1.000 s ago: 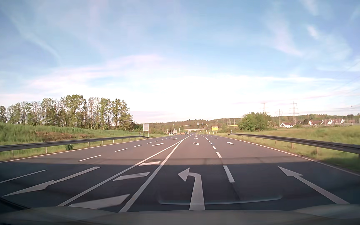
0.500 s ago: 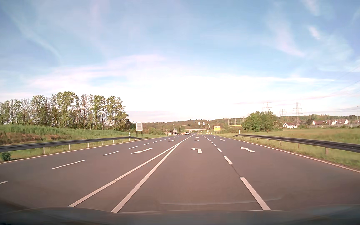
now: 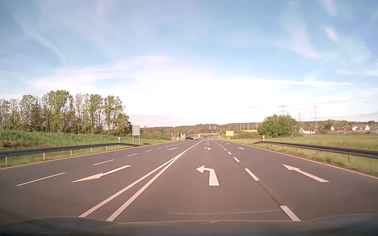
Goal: Follow the waypoints while adhering to traffic rules and regulations
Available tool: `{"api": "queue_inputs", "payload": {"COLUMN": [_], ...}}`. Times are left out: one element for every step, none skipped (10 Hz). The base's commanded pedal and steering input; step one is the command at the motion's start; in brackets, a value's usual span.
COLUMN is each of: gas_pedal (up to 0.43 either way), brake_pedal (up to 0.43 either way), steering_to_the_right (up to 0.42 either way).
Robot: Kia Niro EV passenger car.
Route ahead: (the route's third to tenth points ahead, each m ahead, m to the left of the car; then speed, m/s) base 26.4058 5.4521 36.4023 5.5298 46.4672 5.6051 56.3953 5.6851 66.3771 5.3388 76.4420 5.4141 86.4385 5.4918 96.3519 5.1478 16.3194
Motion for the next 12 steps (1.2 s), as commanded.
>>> {"api": "queue_inputs", "payload": {"gas_pedal": [0.0,0.0,0.0,0.0,0.0,0.0,0.0,0.0,0.0,0.0,0.0,0.0], "brake_pedal": [0.165,0.171,0.183,0.183,0.189,0.195,0.195,0.195,0.195,0.201,0.201,0.201], "steering_to_the_right": [-0.003,-0.003,-0.003,-0.003,-0.003,-0.003,-0.003,-0.003,-0.003,-0.003,-0.003,-0.003]}}
